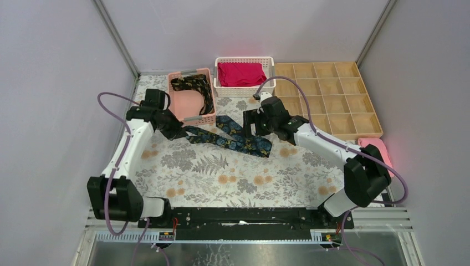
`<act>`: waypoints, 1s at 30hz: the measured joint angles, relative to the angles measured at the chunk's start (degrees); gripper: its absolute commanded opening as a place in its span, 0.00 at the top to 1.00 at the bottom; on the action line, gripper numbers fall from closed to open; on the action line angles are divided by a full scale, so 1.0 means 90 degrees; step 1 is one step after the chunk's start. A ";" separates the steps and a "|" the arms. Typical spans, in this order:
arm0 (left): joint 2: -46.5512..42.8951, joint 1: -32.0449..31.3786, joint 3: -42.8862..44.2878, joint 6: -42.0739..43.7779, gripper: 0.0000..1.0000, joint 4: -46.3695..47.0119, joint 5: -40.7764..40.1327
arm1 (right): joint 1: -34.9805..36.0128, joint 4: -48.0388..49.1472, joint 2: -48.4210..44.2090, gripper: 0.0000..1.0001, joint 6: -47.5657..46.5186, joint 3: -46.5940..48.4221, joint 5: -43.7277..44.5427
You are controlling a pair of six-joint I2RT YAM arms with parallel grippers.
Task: Roll the ties
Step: Flatten out the tie at the center of the board.
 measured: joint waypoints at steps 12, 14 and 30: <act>0.1977 0.0418 0.0452 -0.0032 1.00 -0.0393 -0.0529 | 0.0000 0.0119 -0.0238 0.05 -0.0070 -0.0148 -0.0177; 0.1967 0.0656 0.0323 -0.0017 1.00 -0.0401 -0.0576 | 0.0000 0.0136 -0.0233 0.05 -0.0083 -0.0148 -0.0143; 0.1783 0.2242 -0.0850 0.0500 0.96 0.0442 -0.0381 | 0.0425 -0.0350 0.2038 0.08 -0.0755 0.1724 0.1394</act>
